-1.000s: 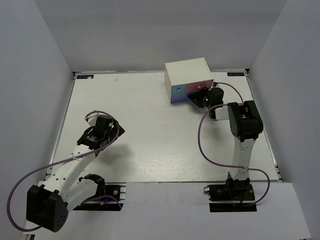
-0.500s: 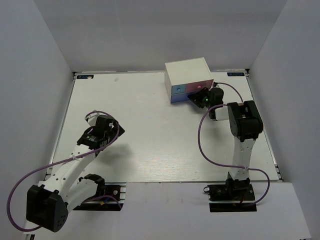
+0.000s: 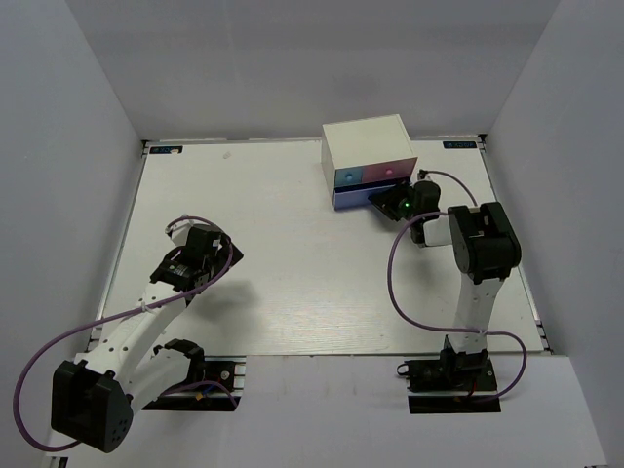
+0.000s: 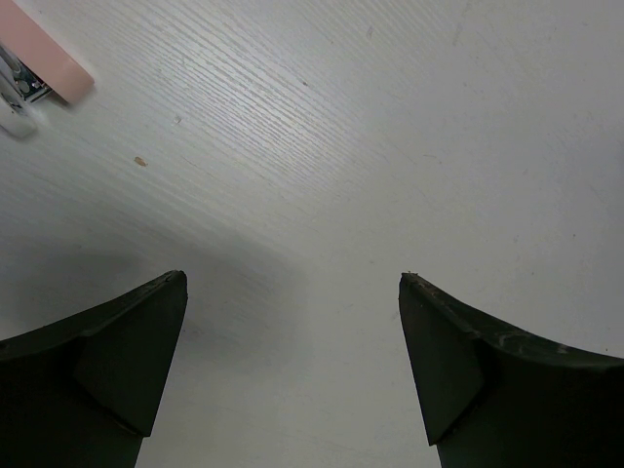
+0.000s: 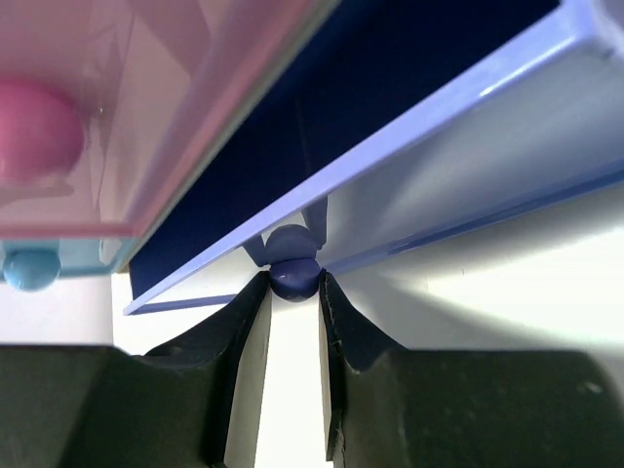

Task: Sort the stationery into containers
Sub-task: Open the drawer in the storage box.

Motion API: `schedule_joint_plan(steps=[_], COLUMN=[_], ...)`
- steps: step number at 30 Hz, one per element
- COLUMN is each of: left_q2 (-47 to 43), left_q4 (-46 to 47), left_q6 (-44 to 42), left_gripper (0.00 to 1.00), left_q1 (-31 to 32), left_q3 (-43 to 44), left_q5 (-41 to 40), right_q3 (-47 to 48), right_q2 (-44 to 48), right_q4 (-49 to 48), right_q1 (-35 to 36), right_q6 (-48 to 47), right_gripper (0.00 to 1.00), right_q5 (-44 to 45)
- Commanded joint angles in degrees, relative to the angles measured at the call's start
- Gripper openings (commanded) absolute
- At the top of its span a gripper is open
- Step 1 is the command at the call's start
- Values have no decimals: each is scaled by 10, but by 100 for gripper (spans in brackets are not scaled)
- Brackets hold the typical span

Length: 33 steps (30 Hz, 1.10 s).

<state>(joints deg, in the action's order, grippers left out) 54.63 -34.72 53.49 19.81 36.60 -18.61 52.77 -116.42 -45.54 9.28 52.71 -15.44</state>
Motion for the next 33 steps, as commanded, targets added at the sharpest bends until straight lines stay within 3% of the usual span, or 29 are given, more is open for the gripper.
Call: schedule_joint_plan(steps=[1, 10, 12, 13, 16, 23, 25, 29, 31, 32, 33], left_q2=[-16, -22, -22, -27, -27, 33, 53, 102, 140, 153, 167], left_q4=[6, 11, 11, 11, 11, -36, -62, -119, -143, -161, -168], left_q6=[3, 3, 8, 8, 20, 91, 120, 175, 175, 175, 175], left_gripper=[100, 100, 100, 100, 100, 100, 100, 100, 97, 95, 91], left_q1=[-2, -2, -2, -2, -2, -2, -2, -2, -9, -16, -16], left_q3=[5, 0, 0, -6, -6, 21, 35, 74, 92, 108, 116], left_q5=[1, 6, 6, 6, -5, -53, -83, -125, -137, -146, -153], right_q3=[-28, -94, -106, -106, -101, -144, -170, -231, -251, -267, -277], right_q2=[37, 86, 93, 95, 95, 140, 154, 219, 256, 266, 293], right_q4=[-13, -15, -13, -14, -15, -7, -2, 36, 56, 67, 74], right_q1=[0, 1, 0, 0, -1, -9, -15, -26, -34, -38, -40], right_q6=[-1, 2, 2, 1, -8, -21, -22, -37, -52, -60, -64], right_gripper=[17, 17, 28, 50, 68, 70, 69, 54, 31, 14, 8], right_q5=[-13, -13, -13, -14, -17, -45, -60, -89, -112, -128, -137])
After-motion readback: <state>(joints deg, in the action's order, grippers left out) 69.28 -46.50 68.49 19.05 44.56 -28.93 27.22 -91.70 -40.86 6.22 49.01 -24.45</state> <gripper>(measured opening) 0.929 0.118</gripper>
